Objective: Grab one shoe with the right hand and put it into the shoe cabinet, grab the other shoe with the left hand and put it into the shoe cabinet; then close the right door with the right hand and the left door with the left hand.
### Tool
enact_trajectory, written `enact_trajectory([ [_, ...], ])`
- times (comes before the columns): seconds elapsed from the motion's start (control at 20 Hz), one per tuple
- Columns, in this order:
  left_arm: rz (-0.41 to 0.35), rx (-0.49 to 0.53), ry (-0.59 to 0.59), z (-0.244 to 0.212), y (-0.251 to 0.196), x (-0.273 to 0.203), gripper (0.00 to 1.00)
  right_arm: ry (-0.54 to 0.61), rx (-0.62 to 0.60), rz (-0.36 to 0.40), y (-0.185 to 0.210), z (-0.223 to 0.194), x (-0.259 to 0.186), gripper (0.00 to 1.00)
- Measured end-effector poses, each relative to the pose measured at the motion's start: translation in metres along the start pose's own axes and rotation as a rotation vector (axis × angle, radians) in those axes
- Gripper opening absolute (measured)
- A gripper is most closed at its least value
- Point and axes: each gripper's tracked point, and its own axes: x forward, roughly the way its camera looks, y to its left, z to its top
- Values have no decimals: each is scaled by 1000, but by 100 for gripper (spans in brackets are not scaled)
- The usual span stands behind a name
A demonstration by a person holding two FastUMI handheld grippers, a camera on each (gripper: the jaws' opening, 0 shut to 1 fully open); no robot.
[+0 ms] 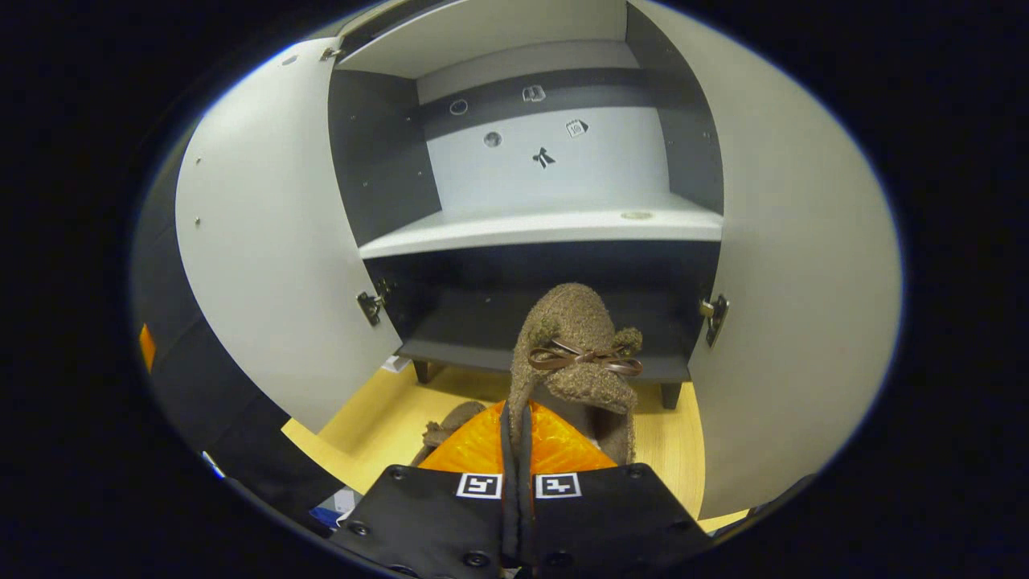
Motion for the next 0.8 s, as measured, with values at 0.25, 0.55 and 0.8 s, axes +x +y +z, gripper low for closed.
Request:
enact_trajectory([
  [0.25,-9,-5,-7,0,-3,8,99,-99,1,25,11,64,-9,1],
  [0.55,-5,-9,-3,-2,-1,14,99,-208,-16,24,16,142,3,5],
  [0.8,-9,-16,12,-8,-3,18,92,-243,-4,-6,5,196,37,0],
])
